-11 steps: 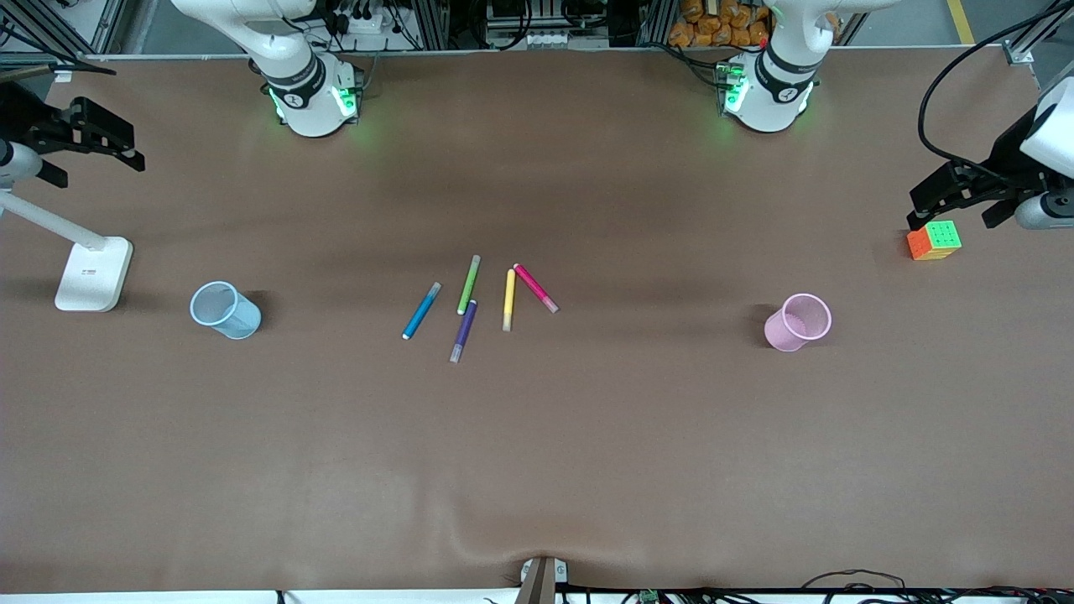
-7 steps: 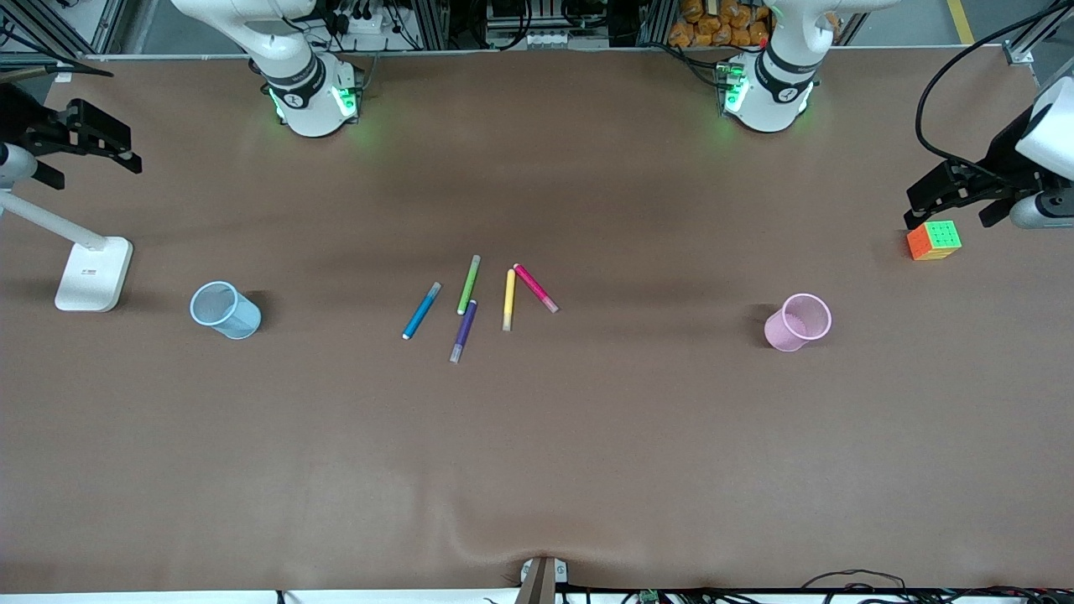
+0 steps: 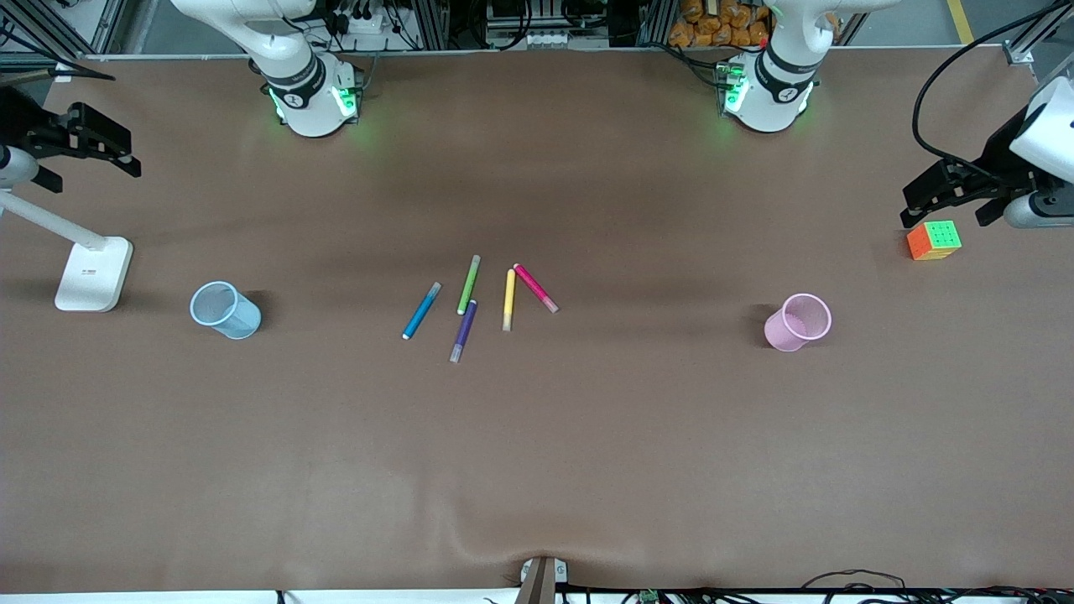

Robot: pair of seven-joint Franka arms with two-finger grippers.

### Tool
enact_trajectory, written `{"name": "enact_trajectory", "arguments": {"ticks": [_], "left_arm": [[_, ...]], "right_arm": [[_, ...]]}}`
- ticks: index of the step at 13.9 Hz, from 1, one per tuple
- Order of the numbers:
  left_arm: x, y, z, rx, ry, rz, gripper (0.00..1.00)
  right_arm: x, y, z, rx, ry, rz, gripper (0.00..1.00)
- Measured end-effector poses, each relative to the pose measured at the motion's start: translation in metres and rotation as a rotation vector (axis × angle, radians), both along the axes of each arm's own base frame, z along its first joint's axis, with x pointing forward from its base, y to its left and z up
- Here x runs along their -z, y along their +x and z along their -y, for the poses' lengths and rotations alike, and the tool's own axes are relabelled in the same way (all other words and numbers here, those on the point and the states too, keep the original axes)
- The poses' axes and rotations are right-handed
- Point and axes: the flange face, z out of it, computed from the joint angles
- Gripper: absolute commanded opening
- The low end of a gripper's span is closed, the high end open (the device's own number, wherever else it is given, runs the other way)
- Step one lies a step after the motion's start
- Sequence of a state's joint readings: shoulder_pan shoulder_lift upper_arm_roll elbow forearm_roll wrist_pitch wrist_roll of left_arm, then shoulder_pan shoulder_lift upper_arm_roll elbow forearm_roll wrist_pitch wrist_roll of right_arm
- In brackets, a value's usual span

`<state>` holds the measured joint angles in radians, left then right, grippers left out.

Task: Place pink and blue markers in matching cups
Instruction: 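Raise the left gripper and move it toward the markers, then lower the left gripper over the pink marker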

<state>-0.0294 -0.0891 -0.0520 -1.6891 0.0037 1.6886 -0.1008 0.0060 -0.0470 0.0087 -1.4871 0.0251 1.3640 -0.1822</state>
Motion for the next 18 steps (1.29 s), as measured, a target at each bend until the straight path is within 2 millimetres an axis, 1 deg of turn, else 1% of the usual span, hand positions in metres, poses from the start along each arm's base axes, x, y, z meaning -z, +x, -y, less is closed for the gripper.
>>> {"name": "enact_trajectory", "arguments": {"ticks": [3,6,8,15,18], "left_arm": [[0.01,-0.001,0.015,-0.024,0.001,-0.039,1.0],[0.024,0.002,0.038,-0.047,-0.001,-0.068,1.0],[0.034,0.004,0.059,-0.07,-0.001,-0.087,1.0],[0.07,0.001,0.146,-0.211,-0.012,-0.127,1.0],[0.086,0.001,0.176,-0.271,-0.023,-0.133,1.0]], "right_arm": [[0.0,0.0,0.0,0.0,-0.001,0.0,1.0],[0.0,0.0,0.001,0.001,-0.001,0.0,1.0],[0.0,0.0,0.001,0.002,-0.001,-0.001,1.0],[0.001,0.0,0.004,0.007,-0.001,-0.002,1.0],[0.001,0.0,0.004,0.008,0.0,-0.003,1.0]]}}
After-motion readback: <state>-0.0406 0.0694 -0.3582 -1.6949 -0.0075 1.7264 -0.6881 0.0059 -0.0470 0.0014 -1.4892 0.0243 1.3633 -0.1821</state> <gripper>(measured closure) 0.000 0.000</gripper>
